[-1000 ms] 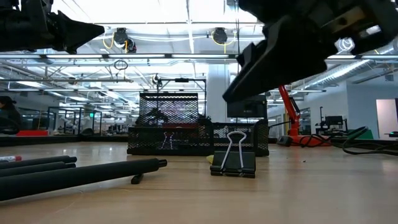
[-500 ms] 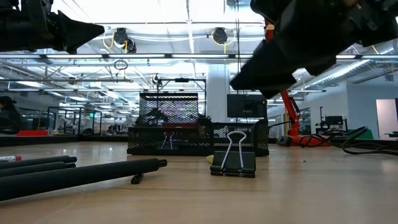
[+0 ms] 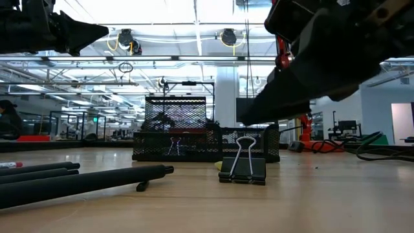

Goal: Pick and place office supplies into organizer
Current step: Put the black binder clip into the mesh desk organizer

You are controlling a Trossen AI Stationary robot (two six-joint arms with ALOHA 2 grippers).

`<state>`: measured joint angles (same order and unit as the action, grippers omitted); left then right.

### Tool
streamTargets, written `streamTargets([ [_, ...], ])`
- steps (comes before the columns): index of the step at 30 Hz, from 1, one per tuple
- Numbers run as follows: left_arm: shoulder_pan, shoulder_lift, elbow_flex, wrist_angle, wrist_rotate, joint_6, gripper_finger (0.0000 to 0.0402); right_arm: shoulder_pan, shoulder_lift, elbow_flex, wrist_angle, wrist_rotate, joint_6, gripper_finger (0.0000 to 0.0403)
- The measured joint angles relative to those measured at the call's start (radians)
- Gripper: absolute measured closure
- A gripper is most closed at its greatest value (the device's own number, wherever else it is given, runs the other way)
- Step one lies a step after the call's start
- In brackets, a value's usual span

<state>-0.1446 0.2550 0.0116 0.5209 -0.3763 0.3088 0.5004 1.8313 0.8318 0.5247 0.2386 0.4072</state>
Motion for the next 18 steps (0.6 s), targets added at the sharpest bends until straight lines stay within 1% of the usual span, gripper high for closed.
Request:
streamTargets([
  [5,0.0,0.0,0.0,0.0,0.0,0.0,0.0376,-0.004,0.0,0.001,0.003,0.002,0.0,0.018],
  [10,0.0,0.0,0.0,0.0,0.0,0.001,0.0376,-0.001,0.022,0.001,0.015,0.022,-0.018,0.0179],
  [14,0.0,0.0,0.0,0.0,0.0,0.001,0.0376,0.004,0.06,0.002,0.058,-0.004,-0.029,0.0179],
  [18,0.0,0.0,0.0,-0.001,0.0,0.001,0.0376,0.001,0.083,0.007,0.061,-0.005,-0.033,0.0179],
])
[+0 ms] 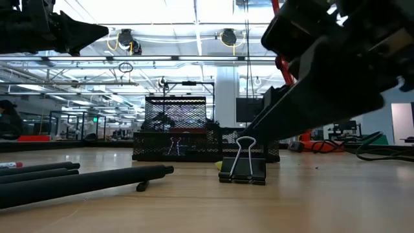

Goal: Pick and place office supplies into organizer
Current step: Put the black binder clip into the mesh desk organizer

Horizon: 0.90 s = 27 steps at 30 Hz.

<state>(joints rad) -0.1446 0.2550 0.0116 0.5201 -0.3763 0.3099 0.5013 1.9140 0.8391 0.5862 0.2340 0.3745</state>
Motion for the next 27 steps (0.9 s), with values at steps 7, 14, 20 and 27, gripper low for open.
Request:
streamTargets([
  [7,0.0,0.0,0.0,0.0,0.0,0.002,0.0376,-0.006,0.003,0.002,0.028,0.0,-0.02,0.0187],
  [14,0.0,0.0,0.0,0.0,0.0,0.002,0.0376,-0.007,0.004,0.002,0.025,-0.014,-0.006,0.0201],
  [20,0.0,0.0,0.0,0.0,-0.001,0.001,0.0376,-0.007,0.004,0.002,0.039,-0.029,-0.019,0.0204],
  [27,0.0,0.0,0.0,0.0,-0.001,0.001,0.0376,-0.007,0.004,0.002,0.038,-0.025,-0.024,0.0204],
])
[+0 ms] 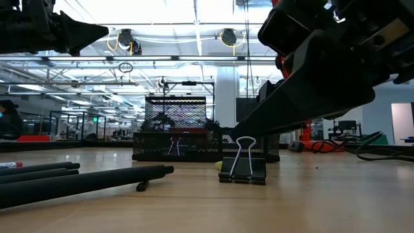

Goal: Pick and place office supplies into organizer
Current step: Put the black binder clip into the mesh desk organizer

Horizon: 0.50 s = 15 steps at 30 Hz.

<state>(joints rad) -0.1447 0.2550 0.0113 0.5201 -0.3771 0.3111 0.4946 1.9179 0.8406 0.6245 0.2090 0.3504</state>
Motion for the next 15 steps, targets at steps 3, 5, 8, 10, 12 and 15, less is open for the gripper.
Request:
streamTargets([
  [3,0.0,0.0,0.0,0.0,0.0,0.0,0.0376,0.0,0.023,0.0,0.006,0.032,-0.007,0.0204],
  [5,0.0,0.0,0.0,0.0,0.0,-0.001,0.0376,0.0,0.054,0.003,0.017,0.049,-0.015,0.0204],
  [8,0.0,0.0,0.0,-0.001,-0.001,-0.001,0.0376,-0.003,0.092,0.027,0.019,0.048,-0.024,0.0204],
  [10,0.0,0.0,0.0,-0.001,-0.001,-0.001,0.0376,-0.01,0.094,0.037,0.019,0.019,-0.029,0.0204],
  [12,0.0,0.0,0.0,-0.001,-0.003,-0.001,0.0376,-0.017,0.094,0.036,0.017,0.0,-0.028,0.0204],
  [15,0.0,0.0,0.0,-0.004,-0.017,-0.001,0.0376,-0.019,0.094,0.036,0.02,0.0,-0.027,0.0204],
])
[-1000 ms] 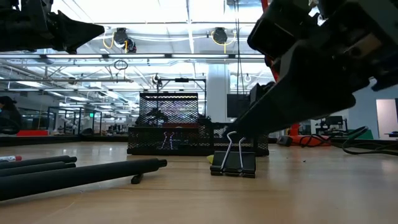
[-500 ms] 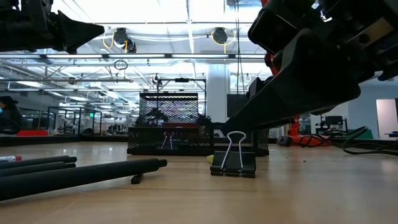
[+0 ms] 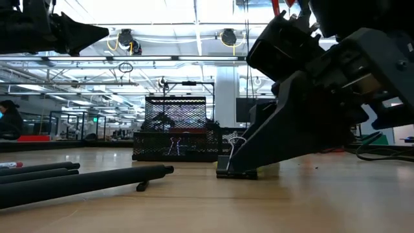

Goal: Pick and place office supplies into organizer
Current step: Put the black binder clip into the mesh desk organizer

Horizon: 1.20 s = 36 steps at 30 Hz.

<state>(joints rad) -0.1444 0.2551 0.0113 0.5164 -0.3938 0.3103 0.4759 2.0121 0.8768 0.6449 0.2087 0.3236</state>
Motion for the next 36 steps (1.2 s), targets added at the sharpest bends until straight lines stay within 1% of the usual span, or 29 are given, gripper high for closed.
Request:
streamTargets([
  [12,0.0,0.0,0.0,-0.012,-0.001,0.0,0.0376,0.0,-0.009,0.0,0.02,0.0,-0.019,0.0205],
  [15,0.0,0.0,0.0,-0.012,-0.001,0.0,0.0376,-0.001,-0.009,0.0,0.013,-0.001,-0.02,0.0213],
  [19,0.0,0.0,0.0,-0.012,-0.001,0.0,0.0376,-0.003,-0.009,0.0,0.009,0.0,-0.026,0.0248],
  [27,0.0,0.0,0.0,-0.011,-0.001,0.0,0.0376,-0.003,-0.009,0.0,0.01,0.002,-0.061,0.0348],
  [31,0.0,0.0,0.0,-0.011,-0.001,0.0,0.0376,-0.003,-0.011,0.0,0.019,0.004,-0.08,0.0389],
  [33,0.0,0.0,0.0,-0.011,-0.001,0.0,0.0376,-0.003,-0.011,0.001,0.023,0.004,-0.087,0.0397],
  [36,0.0,0.0,0.0,-0.011,-0.001,0.0,0.0376,-0.003,-0.01,0.001,0.045,0.004,-0.103,0.0394],
])
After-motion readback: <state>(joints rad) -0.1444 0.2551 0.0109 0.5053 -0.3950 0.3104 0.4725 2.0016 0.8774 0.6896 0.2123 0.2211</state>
